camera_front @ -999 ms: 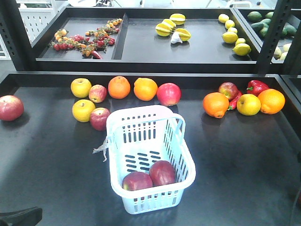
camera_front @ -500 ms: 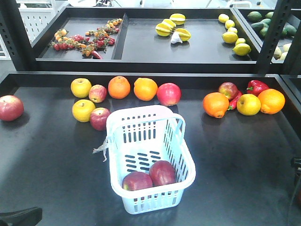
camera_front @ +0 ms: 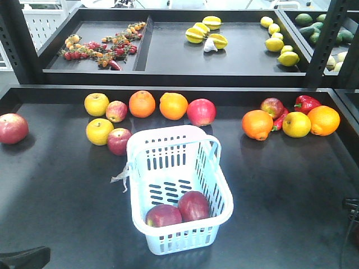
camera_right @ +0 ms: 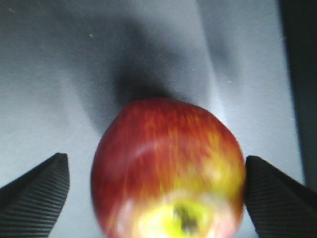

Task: Pick three apples into basket with both arms
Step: 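Reach the right gripper down to a third red apple, then grasp the third red apple and carry it over the basket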

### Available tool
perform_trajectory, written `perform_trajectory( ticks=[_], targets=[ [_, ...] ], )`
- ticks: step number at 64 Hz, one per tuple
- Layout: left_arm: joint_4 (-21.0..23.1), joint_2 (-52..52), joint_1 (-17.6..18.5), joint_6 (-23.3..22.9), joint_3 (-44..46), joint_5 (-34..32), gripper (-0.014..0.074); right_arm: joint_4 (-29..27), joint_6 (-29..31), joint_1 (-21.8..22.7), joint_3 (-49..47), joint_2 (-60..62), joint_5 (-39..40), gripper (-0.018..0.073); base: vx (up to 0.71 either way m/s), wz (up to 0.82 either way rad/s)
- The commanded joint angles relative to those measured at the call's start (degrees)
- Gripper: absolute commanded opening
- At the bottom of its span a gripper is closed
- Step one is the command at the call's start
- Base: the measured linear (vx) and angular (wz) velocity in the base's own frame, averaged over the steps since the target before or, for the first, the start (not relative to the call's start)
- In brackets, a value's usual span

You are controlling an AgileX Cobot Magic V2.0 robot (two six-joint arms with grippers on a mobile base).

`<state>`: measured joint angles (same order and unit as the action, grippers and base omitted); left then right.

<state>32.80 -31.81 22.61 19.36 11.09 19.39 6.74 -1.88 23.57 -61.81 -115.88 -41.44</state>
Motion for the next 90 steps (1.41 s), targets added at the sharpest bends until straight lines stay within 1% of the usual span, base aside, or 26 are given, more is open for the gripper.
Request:
perform_trajectory(
  ticks=[1,9,18,20,22,23,26,28,32,36,37,40,44,46,49,55,56,58,59,65,68,70,76,82,87,90],
  targets=[
    [1.3,-0.1,0.3,-0.4,1.4,-3.2,-0.0006,0.6,0.1,0.4,-1.3,2.6,0.8,0.0586,0.00,0.00],
    [1.3,-0.1,0.3,-0.4,1.4,-3.2,-0.0006,0.5,-0.1,0.4,-1.3,2.6,0.4,0.0470,0.00,0.00],
    [1.3,-0.1,0.3,-0.4,1.4,-3.2,-0.0006,0.1,0.1,0.4,-1.3,3.0,0.1,0.0281,0.00,0.00],
    [1.3,-0.1,0.3,-0.4,1.4,-3.2,-0.0006,-0.5,0.3,0.4,-1.3,3.4,0.0,0.0233,0.00,0.00],
    [1.3,-0.1,0.3,-0.4,1.4,-3.2,-0.0006,-1.1,0.9,0.4,-1.3,3.8,-0.1,0.0206,0.00,0.00],
    [1.3,-0.1,0.3,-0.4,1.4,-3.2,-0.0006,-1.8,1.3,0.4,-1.3,4.3,-0.1,0.0171,0.00,0.00],
    [1.3,-0.1,0.3,-0.4,1.4,-3.2,-0.0006,-3.5,2.3,0.4,-1.3,5.7,-0.1,0.0122,0.00,0.00],
    [1.3,-0.1,0.3,-0.4,1.4,-3.2,-0.0006,-5.6,3.8,0.4,-1.3,6.6,0.0,0.0085,0.00,0.00],
    [1.3,-0.1,0.3,-0.4,1.4,-3.2,-0.0006,-10.3,7.0,0.4,-1.3,9.2,0.1,0.0040,0.00,0.00],
    [1.3,-0.1,0.3,-0.4,1.4,-3.2,-0.0006,-16.0,12.3,0.4,-1.3,12.1,-0.2,-0.0011,0.00,0.00],
    [1.3,-0.1,0.3,-0.4,1.4,-3.2,-0.0006,-16.6,12.9,0.4,-1.3,12.5,-0.5,-0.0015,0.00,0.00],
    [1.3,-0.1,0.3,-0.4,1.4,-3.2,-0.0006,-22.5,17.0,0.4,-1.3,15.0,-1.6,-0.0010,0.00,0.00],
    [1.3,-0.1,0.3,-0.4,1.4,-3.1,-0.0006,-28.5,23.3,0.3,-1.3,18.4,-3.7,-0.0009,0.00,0.00],
    [1.3,-0.1,0.3,-0.4,1.4,-3.1,-0.0006,-31.4,26.0,0.3,-1.2,19.8,-5.5,-0.0008,0.00,0.00],
    [1.3,-0.1,0.3,-0.4,1.4,-3.1,-0.0006,-37.8,30.4,0.3,-1.2,22.2,-8.8,-0.0008,0.00,0.00],
    [1.3,-0.1,0.3,-0.4,1.4,-3.1,-0.0006,-47.0,38.0,0.3,-1.2,26.0,-16.6,-0.0005,0.00,0.00],
    [1.3,-0.1,0.3,-0.4,1.4,-3.1,-0.0006,-49.0,39.1,0.3,-1.2,26.5,-17.7,-0.0005,0.00,0.00],
    [1.3,-0.1,0.3,-0.4,1.4,-3.1,-0.0006,-50.9,40.8,0.3,-1.1,27.6,-19.9,-0.0004,0.00,0.00],
    [1.3,-0.1,0.3,-0.4,1.4,-3.1,-0.0006,-53.2,41.9,0.3,-1.0,28.5,-21.6,-0.0004,0.00,0.00],
    [1.3,-0.1,0.3,-0.4,1.4,-3.1,-0.0006,-59.8,45.8,-0.5,-0.4,31.5,-27.8,-0.0004,0.00,0.00],
    [1.3,-0.1,0.3,-0.4,1.4,-3.1,-0.0006,-61.0,46.5,-2.1,-0.4,32.9,-29.7,-0.0004,0.00,0.00],
    [1.3,-0.1,0.3,-0.4,1.4,-3.1,-0.0006,-61.4,46.3,-4.1,-0.4,33.8,-30.6,-0.0004,0.00,0.00],
    [1.3,-0.1,0.3,-0.4,1.4,-3.1,-0.0006,-60.7,45.0,-11.6,-0.3,35.3,-29.5,-0.0004,0.00,0.00],
    [1.3,-0.1,0.3,-0.4,1.4,-3.1,-0.0006,-60.4,42.9,-21.6,-0.3,35.3,-23.8,-0.0004,0.00,0.00],
    [1.3,-0.1,0.3,-0.4,1.4,-3.0,-0.0006,-59.4,42.0,-28.5,-0.3,34.1,-17.5,-0.0004,0.00,0.00],
    [1.3,-0.1,0.3,-0.4,1.4,-3.0,-0.0006,-58.7,41.5,-31.9,-0.3,33.1,-14.3,-0.0004,0.00,0.00]
  ],
)
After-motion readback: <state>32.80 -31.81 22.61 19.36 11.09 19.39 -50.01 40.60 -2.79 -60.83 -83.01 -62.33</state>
